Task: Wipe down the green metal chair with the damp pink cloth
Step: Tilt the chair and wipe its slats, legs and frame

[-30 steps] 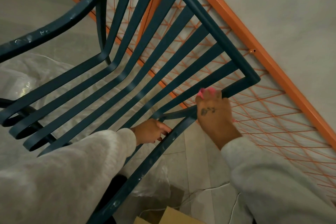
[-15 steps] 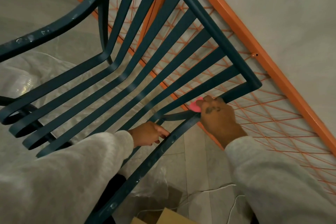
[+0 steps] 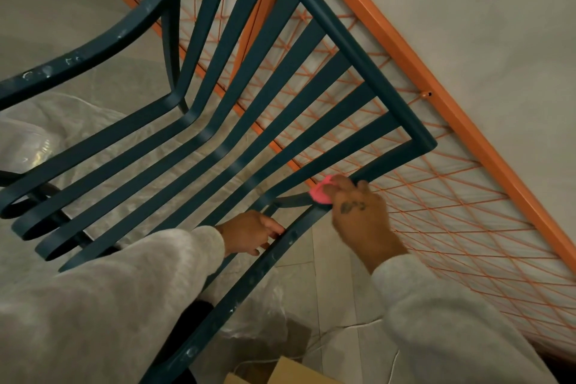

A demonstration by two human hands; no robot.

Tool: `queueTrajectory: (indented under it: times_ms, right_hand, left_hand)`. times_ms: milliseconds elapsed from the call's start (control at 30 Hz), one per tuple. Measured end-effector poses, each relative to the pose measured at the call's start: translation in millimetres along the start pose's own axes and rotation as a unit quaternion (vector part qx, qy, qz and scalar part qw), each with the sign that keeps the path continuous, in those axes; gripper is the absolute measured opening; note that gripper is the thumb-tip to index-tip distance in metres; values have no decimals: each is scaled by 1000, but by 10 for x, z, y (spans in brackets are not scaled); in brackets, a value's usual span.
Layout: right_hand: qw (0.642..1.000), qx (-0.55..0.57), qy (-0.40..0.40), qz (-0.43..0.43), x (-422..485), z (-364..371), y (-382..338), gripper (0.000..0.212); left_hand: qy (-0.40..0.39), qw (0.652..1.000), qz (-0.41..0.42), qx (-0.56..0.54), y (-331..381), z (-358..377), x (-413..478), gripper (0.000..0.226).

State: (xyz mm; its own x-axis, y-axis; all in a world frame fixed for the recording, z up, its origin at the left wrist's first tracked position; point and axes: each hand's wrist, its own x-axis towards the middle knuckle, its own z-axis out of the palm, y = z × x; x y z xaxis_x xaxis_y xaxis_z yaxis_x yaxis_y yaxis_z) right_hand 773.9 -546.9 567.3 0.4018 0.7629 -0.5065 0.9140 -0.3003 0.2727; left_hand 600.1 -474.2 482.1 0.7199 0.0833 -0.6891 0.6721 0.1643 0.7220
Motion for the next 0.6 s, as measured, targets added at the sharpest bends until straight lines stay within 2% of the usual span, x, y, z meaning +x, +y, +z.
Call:
queueTrajectory:
  times_ms: [67, 167, 267, 400, 600]
  right_hand:
    - [999, -15, 35, 31, -12, -30, 88, 69]
    - [999, 26, 28, 36, -121, 91, -31, 74]
    - [997, 79, 8, -10, -233, 256, -206, 75]
    - [997, 56, 2, -53, -214, 259, -181, 70]
    - [996, 52, 72, 30, -36, 21, 169, 66]
  left_hand:
    - [7, 1000, -5, -27, -17, 20, -13, 37]
    - [9, 999, -4, -36, -52, 42, -17, 37]
    - [15, 999, -3, -37, -58, 52, -33, 39]
    - [15, 999, 3, -35, -59, 75, -67, 40]
    - [16, 1000, 8, -20, -111, 108, -106, 40]
